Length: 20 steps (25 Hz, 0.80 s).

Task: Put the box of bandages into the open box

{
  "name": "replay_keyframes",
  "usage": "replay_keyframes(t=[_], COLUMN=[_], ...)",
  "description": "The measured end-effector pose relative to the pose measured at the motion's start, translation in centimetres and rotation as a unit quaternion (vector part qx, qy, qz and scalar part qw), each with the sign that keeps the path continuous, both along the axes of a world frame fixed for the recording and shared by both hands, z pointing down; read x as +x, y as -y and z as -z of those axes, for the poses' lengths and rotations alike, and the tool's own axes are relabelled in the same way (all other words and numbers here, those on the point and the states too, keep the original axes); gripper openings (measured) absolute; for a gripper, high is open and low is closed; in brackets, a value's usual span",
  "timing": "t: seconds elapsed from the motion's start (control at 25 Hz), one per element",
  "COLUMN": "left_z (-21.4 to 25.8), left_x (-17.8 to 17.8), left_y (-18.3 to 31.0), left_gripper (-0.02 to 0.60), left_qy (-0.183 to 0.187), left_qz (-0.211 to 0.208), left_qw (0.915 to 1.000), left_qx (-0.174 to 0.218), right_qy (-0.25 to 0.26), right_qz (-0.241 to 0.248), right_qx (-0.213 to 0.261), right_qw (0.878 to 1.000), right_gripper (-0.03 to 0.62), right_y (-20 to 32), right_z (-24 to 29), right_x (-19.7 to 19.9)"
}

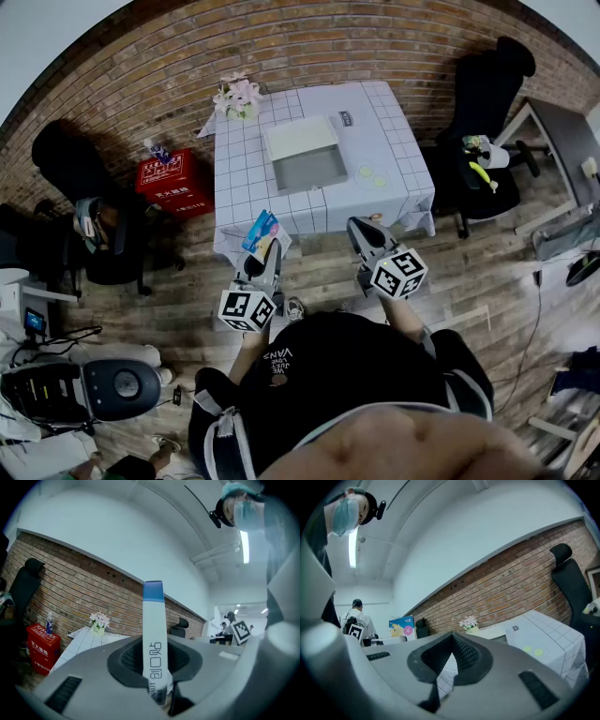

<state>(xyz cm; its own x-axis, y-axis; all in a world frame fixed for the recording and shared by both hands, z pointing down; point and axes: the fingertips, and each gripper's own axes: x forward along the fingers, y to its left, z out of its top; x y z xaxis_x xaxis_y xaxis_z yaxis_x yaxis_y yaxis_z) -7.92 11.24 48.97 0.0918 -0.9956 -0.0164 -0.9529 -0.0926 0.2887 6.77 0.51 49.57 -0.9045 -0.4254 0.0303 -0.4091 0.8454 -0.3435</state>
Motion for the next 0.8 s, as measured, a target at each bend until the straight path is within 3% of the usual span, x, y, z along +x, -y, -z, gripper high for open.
replay_keyframes(t=[0.8], left_z=[-1.8], left_x=[2.8], left_y=[0.3], left_gripper=[0.077], left_qy=[-0.016], left_qz=[0.037], left_qw=[0.999], left_qx=[-0.02], right_qy=[-0.009], right_qz=[0.013], right_qx=[-0.017], right_qw=[1.0], right_gripper=[-0.006], right_y=[1.3], right_z=[-1.7], right_x=[3.2])
